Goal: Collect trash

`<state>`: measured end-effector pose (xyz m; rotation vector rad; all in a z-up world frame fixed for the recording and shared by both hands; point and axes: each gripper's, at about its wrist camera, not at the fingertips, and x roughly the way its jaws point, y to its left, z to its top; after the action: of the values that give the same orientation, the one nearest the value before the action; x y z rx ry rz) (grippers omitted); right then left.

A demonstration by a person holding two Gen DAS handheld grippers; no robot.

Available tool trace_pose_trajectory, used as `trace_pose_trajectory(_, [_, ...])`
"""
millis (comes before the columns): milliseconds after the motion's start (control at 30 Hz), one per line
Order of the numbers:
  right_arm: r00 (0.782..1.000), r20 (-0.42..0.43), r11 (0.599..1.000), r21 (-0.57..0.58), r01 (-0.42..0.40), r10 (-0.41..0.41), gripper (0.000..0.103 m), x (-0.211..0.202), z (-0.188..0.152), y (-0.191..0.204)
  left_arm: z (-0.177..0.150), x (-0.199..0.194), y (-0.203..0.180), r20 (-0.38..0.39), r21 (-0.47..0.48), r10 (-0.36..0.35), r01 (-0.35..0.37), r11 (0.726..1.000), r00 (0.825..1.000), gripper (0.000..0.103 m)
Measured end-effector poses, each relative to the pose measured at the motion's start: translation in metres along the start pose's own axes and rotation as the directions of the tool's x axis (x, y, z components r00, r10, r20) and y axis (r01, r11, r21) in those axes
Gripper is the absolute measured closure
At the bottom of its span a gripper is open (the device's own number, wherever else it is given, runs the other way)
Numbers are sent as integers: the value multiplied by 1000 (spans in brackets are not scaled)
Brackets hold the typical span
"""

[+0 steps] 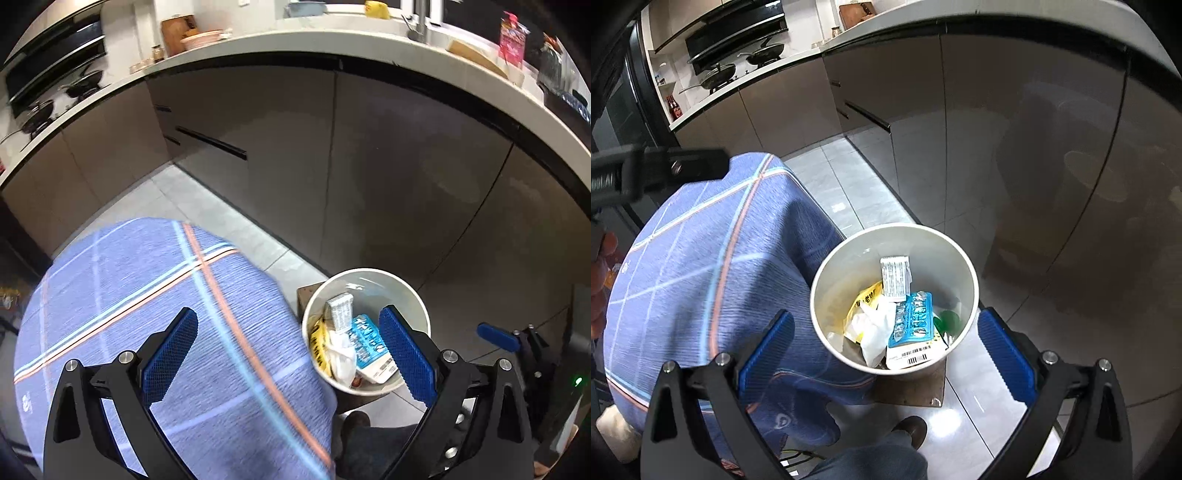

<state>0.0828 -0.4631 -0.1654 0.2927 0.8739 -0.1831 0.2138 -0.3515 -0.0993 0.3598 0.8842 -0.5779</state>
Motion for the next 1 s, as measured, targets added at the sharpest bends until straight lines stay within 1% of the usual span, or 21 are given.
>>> trace_pose_trajectory(133, [1000,13,1000,15,22,-22,3,-32,5,16,-11,-33,18,9,-51,32,-31,998,999,8])
trace_pose_trajectory(233, [1000,20,1000,17,23,-24,3,-58,7,32,-23,-58,31,18,-79,56,-54,995,998,8])
trace_pose_trajectory(333, [999,18,999,20,35,-35,3,-84,8,50,-39,-86,44,24,-98,88,-85,992,996,8])
trace_pose_trajectory(433, [999,11,998,47,30,-31,3,-106,7,65,-57,-117,57,38,-124,121,-115,986,992,8])
trace_pose_trajectory(567, [999,14,997,62,36,-37,3,-139,4,89,-78,-153,74,48,-169,140,-130,977,989,8])
trace_pose_trajectory(667, [998,45,998,34,53,-54,3,-164,2,113,-95,-180,85,68,-186,179,-164,969,982,8])
trace_pose_trajectory(767, [990,87,994,-15,110,-108,3,-188,-1,142,-111,-206,94,93,-210,206,-183,961,974,8])
trace_pose_trajectory(867, [983,119,988,-46,149,-143,3,-207,-6,167,-123,-229,101,118,-224,225,-195,955,967,8])
trace_pose_trajectory(1000, [982,136,989,-50,137,-129,3,-222,-13,188,-137,-252,113,140,-248,228,-189,950,963,8])
